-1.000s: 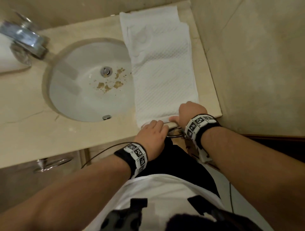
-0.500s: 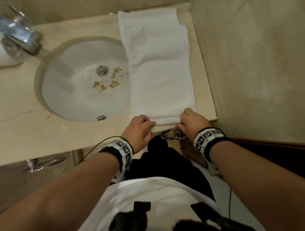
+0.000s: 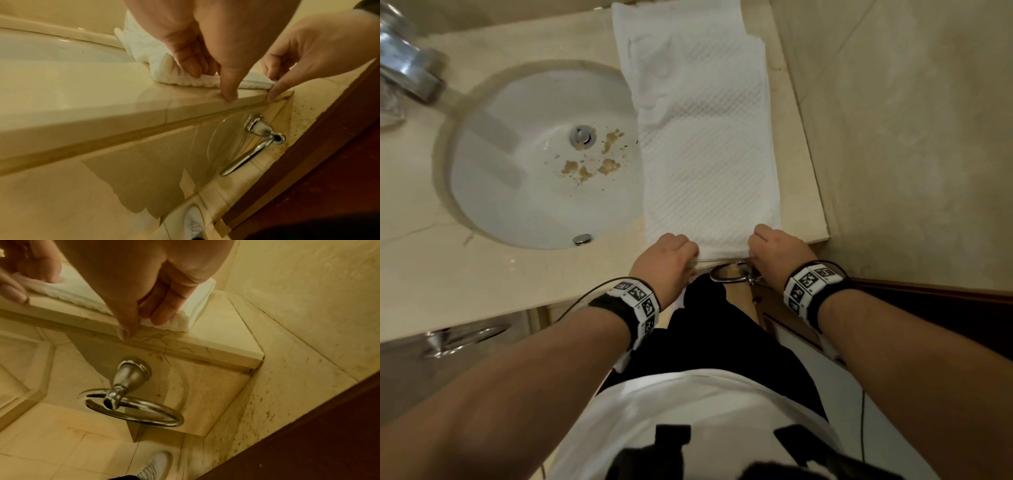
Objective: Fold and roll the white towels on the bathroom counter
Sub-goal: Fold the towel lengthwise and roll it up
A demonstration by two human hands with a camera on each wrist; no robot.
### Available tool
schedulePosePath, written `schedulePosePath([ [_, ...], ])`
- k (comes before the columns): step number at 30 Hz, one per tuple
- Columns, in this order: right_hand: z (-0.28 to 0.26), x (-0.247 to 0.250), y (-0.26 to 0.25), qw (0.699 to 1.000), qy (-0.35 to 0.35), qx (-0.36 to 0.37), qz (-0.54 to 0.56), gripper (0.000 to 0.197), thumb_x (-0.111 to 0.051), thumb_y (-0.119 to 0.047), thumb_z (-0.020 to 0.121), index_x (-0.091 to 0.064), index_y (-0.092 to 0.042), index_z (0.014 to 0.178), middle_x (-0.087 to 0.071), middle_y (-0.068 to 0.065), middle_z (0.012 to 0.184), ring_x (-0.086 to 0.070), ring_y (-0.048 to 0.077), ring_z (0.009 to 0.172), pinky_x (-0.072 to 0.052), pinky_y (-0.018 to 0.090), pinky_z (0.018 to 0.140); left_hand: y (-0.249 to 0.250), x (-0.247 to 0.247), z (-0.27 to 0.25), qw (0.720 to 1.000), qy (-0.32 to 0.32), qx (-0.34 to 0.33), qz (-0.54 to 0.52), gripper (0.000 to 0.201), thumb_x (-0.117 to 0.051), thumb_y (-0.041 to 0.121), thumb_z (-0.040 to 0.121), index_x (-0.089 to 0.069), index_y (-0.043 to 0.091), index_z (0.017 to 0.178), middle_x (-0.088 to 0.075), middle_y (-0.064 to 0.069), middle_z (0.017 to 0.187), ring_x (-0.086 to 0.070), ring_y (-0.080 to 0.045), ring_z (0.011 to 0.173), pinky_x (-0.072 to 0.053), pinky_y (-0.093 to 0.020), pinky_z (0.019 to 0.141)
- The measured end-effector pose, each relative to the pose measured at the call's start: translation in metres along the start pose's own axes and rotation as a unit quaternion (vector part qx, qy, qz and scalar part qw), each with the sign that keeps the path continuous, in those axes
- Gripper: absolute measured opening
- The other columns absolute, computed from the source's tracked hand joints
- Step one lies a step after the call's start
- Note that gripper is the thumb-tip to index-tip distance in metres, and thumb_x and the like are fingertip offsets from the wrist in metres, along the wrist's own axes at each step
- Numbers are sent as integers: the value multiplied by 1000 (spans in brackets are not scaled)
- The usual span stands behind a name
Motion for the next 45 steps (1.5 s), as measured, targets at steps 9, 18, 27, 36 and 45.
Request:
schedulePosePath([
  [9,12,20,15,996,-15,-45,81,22,-61,-29,96,-67,-8,96,-54,6,106,-57,26,91,-47,34,77,1,14,16,998,-38,-7,54,26,-86,11,70,-65,9,85,-62,-10,84,-59,-34,77,-51,-40,61],
  [18,18,33,23,990,-71,-66,-104,18,-50,-34,98,-65,-29,106,-59,-4,105,-58,21,99,-38,39,87,11,24,18,981,-69,-46,175,39,-80,7,52,-65,9,88,-63,-10,87,-59,-32,73,-49,-36,59],
  [27,4,13,-19,998,7,64,-23,36,-77,-12,71,-51,-13,96,-54,10,85,-56,29,50,-33,31,39,10,27,26,974,-84,-67,198,37,-92,11,53,-66,11,80,-62,-8,81,-60,-29,67,-47,-33,50],
  [36,4,16,-19,991,36,91,-96,31,-80,-9,60,-61,-9,84,-55,12,81,-54,32,67,-42,39,54,15,29,16,968,-97,-75,219,33,-70,4,60,-65,9,92,-63,-12,89,-60,-33,75,-52,-38,59],
  [45,11,12,-19,985,-13,51,-165,37,-86,-15,53,-63,-9,82,-59,9,75,-58,29,62,-40,32,50,19,36,22,958,-173,-18,228,43,-70,4,74,-57,8,115,-59,-13,109,-60,-36,95,-46,-39,69],
])
Point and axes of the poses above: each hand's wrist, its own z-axis towards the middle knuckle, its own x-axis out of the back of the hand, y = z × x, the point moved 3 cm from there along z, towards the middle knuckle
